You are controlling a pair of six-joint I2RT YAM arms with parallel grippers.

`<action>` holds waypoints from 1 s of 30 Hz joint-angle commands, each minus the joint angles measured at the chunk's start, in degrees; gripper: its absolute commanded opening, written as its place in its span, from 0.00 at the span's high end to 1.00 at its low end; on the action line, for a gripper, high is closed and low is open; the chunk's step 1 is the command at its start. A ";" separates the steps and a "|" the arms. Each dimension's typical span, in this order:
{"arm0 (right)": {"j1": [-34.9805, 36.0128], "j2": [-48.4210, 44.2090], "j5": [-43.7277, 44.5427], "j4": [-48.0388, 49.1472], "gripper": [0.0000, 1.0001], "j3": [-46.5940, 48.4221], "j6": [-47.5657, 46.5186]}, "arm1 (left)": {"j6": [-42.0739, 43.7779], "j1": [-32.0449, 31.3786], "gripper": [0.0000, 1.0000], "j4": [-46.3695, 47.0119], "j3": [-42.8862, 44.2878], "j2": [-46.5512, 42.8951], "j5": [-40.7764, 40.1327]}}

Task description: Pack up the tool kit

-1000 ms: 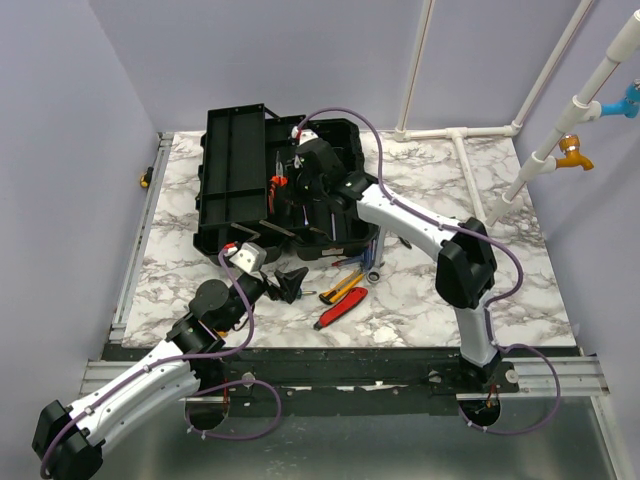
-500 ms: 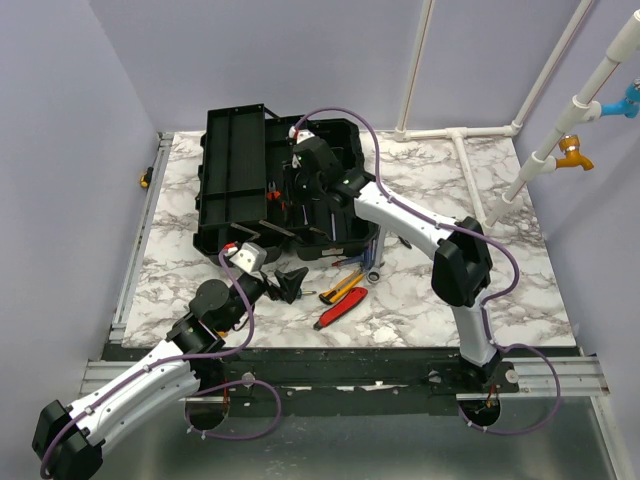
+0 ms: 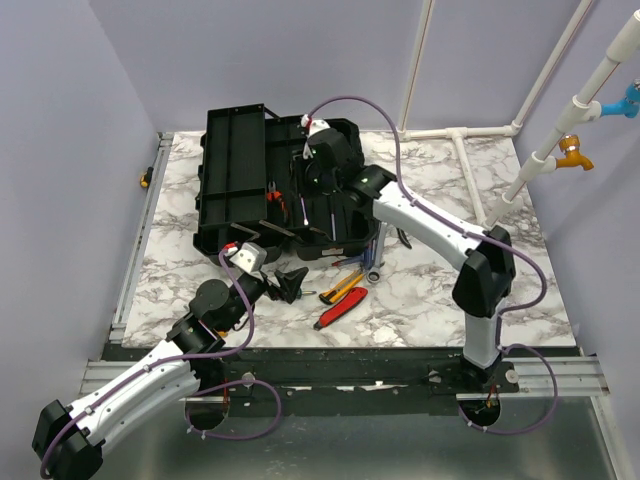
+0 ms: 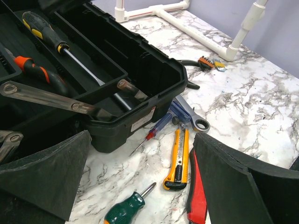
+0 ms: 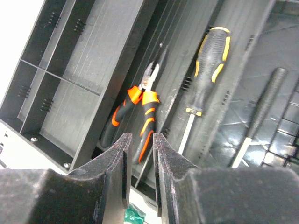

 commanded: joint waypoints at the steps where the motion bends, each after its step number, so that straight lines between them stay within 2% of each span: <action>1: 0.26 -7.41 5.68 1.33 0.70 -4.88 -1.58 | 0.37 -0.12 0.05 0.72 0.98 -0.04 0.58; 8: 0.26 -17.34 14.21 5.05 0.70 -16.00 -2.26 | 0.31 -0.13 0.05 1.41 0.84 0.56 0.54; 10: 0.26 -20.86 17.82 5.16 0.70 -20.10 -0.63 | 0.31 -0.06 0.05 3.07 0.41 1.90 0.25; 12: 0.26 -24.96 21.63 5.38 0.68 -25.74 3.11 | 0.48 -0.09 0.05 -0.28 2.39 2.09 1.74; 14: 0.26 -29.87 24.84 6.22 0.57 -32.25 7.18 | 0.09 -0.18 0.03 -0.63 1.92 1.30 3.68; 17: 0.26 -38.48 30.94 13.38 0.35 -45.81 10.26 | -0.32 -0.13 0.02 2.56 0.44 1.31 10.54; 18: 0.19 -40.80 32.40 14.54 0.28 -49.53 10.82 | -0.10 -0.14 0.01 5.81 -0.37 3.17 12.27; 20: 0.17 -45.25 34.13 14.78 0.25 -54.00 10.65 | 0.43 -0.51 0.03 6.58 1.89 10.01 14.65; 23: 0.10 -50.52 37.03 16.69 0.25 -60.51 9.10 | 2.65 -4.24 0.07 -1.21 9.94 20.35 13.97; 27: -0.09 -55.33 39.06 22.52 0.25 -69.61 7.49 | 5.98 -12.34 0.09 -5.97 15.25 27.12 8.96; 30: -0.09 -57.56 40.46 27.44 0.25 -74.51 9.01 | 6.47 -14.96 0.12 -10.21 18.75 30.85 7.51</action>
